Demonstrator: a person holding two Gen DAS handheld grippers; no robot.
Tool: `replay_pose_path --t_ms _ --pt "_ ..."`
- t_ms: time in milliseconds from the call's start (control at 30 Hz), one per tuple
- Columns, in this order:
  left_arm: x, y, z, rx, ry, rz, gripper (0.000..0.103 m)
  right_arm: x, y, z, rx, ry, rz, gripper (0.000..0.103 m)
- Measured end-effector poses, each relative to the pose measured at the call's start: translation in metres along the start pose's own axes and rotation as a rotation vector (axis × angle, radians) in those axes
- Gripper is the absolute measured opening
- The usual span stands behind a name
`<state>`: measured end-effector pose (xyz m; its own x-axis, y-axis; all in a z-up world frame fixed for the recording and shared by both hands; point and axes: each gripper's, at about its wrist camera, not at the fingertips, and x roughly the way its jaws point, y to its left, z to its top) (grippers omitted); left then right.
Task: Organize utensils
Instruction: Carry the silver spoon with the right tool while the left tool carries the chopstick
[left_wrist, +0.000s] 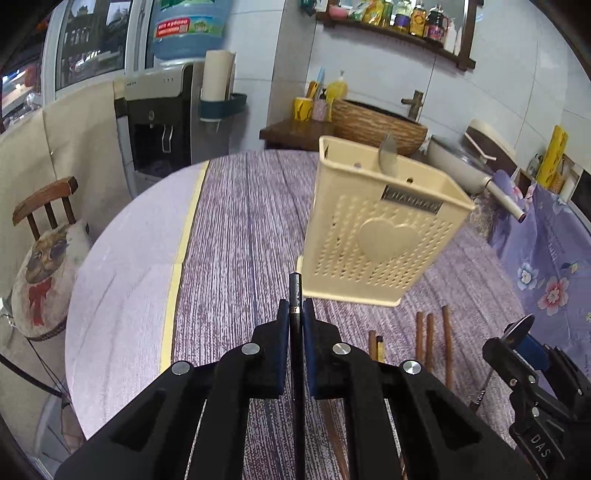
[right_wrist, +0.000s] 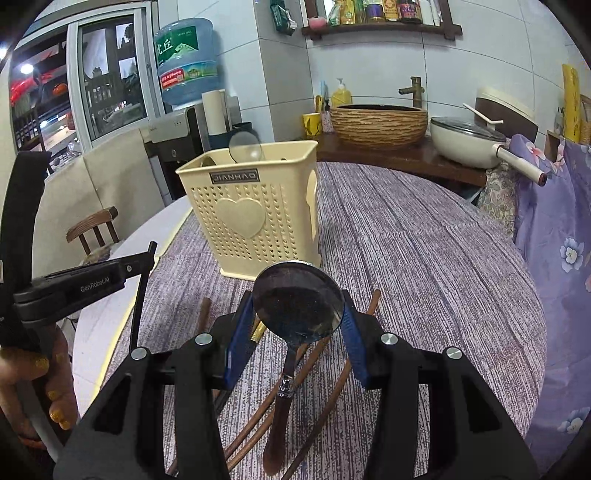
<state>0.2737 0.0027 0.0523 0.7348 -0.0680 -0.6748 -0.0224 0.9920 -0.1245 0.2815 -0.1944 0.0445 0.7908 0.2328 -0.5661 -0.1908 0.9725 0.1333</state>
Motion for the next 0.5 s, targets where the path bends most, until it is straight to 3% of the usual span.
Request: replay_pose_path --t_ms 500 --pt "-0.052 -0.003 0.018 0.026 -0.135 -0.031 0.008 -0.024 0.004 0.008 -0.011 -0.021 0.016 0.046"
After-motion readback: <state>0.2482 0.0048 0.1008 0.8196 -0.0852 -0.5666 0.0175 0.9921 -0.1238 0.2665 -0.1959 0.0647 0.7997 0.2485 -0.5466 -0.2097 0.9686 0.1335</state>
